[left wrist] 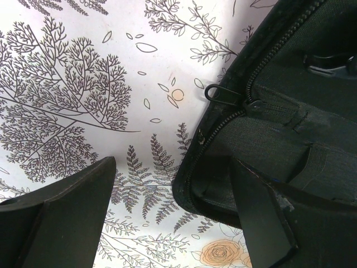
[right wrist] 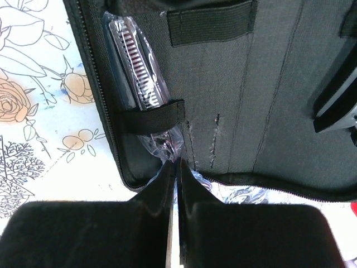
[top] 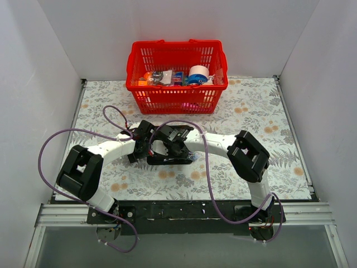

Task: Sort the hair-cutting tools
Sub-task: Place the scissors in the hairdressing tool bag.

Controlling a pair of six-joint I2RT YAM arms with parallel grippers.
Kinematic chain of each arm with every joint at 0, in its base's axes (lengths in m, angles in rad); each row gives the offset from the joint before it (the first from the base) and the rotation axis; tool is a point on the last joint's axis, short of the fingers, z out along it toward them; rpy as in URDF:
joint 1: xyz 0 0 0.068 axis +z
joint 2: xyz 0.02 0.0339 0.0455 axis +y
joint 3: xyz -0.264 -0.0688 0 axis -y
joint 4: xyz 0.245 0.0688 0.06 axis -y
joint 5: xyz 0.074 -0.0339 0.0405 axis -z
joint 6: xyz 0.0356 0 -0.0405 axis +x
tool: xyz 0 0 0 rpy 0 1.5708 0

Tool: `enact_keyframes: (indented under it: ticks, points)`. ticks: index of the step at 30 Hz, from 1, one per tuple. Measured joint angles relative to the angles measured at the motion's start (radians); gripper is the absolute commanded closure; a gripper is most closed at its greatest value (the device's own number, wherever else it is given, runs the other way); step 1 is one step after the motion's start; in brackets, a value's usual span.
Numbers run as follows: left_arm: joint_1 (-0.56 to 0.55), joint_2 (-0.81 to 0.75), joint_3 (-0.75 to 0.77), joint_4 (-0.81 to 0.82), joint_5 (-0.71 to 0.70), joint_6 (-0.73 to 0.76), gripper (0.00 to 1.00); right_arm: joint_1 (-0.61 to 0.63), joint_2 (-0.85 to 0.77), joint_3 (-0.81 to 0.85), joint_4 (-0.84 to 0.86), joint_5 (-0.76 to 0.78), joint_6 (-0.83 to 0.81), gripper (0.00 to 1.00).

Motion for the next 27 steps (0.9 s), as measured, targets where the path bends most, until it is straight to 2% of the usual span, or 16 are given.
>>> enact_keyframes:
  ticks: [12, 27]
  points:
    - [-0.002, 0.0, 0.0, 0.002, 0.0, 0.002, 0.17, 0.005, -0.035, -0.057, 0.066, 0.028, 0.118, 0.99]
    - [-0.013, 0.001, 0.0, 0.01, 0.0, 0.003, 0.17, 0.021, -0.097, -0.117, 0.072, -0.068, 0.192, 0.99]
